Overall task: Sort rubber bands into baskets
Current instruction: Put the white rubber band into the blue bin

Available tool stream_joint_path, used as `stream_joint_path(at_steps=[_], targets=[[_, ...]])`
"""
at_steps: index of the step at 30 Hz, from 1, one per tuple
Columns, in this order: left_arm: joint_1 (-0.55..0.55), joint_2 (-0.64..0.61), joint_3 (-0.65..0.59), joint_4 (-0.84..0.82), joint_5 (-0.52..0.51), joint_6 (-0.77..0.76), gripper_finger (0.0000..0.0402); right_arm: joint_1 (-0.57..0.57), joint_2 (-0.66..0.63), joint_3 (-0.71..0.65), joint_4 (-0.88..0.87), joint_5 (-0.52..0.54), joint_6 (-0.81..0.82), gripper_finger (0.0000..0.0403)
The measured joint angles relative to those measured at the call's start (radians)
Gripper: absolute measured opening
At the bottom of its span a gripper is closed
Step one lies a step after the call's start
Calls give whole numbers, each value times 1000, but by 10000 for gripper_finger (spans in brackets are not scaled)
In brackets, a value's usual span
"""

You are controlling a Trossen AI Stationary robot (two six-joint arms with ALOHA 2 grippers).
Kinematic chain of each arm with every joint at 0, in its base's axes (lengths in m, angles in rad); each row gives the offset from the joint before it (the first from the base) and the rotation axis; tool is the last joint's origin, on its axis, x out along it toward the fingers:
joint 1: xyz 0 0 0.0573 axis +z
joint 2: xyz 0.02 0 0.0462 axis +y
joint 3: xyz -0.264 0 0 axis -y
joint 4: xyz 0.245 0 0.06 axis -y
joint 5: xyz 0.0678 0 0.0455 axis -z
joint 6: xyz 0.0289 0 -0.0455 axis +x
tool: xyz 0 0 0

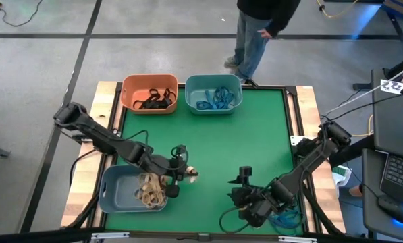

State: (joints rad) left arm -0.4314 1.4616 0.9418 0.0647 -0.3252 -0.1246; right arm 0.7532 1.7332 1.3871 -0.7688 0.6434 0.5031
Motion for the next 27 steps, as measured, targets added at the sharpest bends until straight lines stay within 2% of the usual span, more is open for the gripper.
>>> stream_joint_path(at_steps=[4,9,12,17,24,27], targets=[[-14,-35,36,-120,-14,-9,4,0,0,-28,-11,0,41,223],[-50,-89,86,-294,-102,-46,5,0,0,-49,-18,0,75,223],[-71,-125,107,-379,-108,-85,4,0,0,-57,-23,0,91,223],[-114,-185,117,-563,-110,-214,5,0,0,-57,-22,0,100,223],[-193,-235,117,-844,-105,-489,8,0,0,-57,-18,-8,129,223],[-221,-246,116,-907,-93,-574,4,0,0,-57,-18,-8,128,223]])
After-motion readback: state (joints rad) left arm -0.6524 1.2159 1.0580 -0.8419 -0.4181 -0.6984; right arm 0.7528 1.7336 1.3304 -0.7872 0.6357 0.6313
